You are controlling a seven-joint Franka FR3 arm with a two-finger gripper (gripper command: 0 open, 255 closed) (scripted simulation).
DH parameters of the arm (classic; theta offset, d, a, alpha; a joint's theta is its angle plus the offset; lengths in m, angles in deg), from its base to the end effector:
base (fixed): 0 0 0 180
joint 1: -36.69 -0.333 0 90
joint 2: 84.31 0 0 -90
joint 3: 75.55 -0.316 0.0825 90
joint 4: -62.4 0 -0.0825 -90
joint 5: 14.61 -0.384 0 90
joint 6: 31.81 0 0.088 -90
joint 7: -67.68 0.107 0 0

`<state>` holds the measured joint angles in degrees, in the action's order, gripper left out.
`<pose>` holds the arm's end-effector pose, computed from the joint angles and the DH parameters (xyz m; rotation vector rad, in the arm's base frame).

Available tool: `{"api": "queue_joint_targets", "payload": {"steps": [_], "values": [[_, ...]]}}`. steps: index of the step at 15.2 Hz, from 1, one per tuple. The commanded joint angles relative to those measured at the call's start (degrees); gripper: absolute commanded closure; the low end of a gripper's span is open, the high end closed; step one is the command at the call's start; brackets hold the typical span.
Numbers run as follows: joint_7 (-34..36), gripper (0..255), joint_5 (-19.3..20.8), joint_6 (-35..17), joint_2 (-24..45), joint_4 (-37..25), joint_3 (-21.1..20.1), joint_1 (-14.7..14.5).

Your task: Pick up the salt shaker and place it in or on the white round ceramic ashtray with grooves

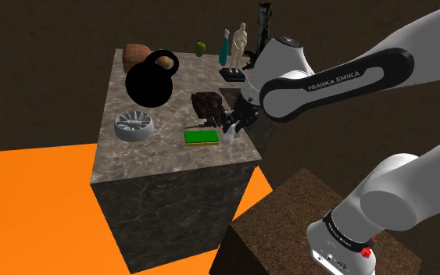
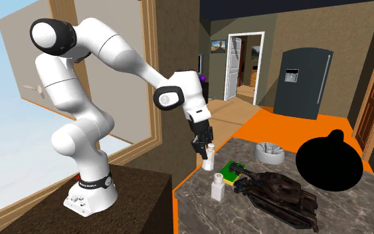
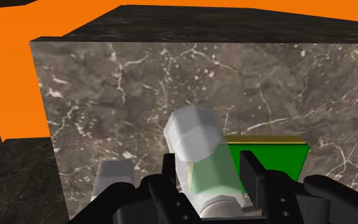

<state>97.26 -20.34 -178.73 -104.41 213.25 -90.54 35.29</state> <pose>0.4120 0.1178 0.3868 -2.9954 0.4675 -0.3993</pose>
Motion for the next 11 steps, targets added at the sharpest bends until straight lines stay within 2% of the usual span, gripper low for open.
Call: {"api": "queue_joint_targets", "payload": {"steps": [1, 11], "values": [[-0.1, 255, -0.1, 1.9, -0.8, -1.0, 0.2, 0.0], [-0.6, 255, -0.3, 10.8, -5.1, -5.7, 1.2, -0.3]]}}
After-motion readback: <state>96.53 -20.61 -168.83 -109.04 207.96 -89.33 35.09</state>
